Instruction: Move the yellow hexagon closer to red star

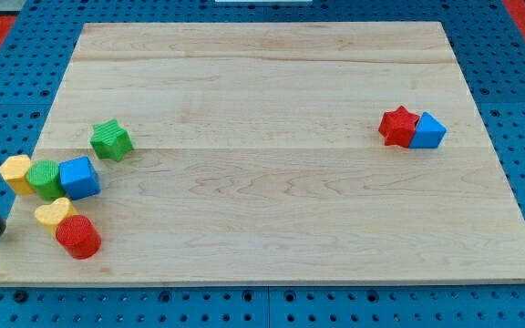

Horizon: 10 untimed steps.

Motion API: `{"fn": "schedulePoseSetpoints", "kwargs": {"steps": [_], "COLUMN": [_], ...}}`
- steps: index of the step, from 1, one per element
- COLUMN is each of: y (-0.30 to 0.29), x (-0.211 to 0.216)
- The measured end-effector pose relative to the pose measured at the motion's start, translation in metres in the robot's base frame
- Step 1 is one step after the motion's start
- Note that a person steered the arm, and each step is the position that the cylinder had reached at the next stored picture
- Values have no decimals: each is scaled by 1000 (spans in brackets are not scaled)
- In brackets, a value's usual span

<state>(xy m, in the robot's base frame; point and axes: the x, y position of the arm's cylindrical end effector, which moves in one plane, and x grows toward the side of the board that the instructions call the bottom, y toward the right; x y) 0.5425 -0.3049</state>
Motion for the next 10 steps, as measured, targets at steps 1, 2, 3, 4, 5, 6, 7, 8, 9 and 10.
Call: {"fn": "schedulePoseSetpoints", "kwargs": {"steps": [1, 2, 3, 4, 5, 6, 7, 8, 9, 10], "y": [0, 0, 0, 12, 45, 80, 102, 117, 138, 156], "x": [-55, -88, -116, -125, -126, -131, -133, -134, -134, -144]}}
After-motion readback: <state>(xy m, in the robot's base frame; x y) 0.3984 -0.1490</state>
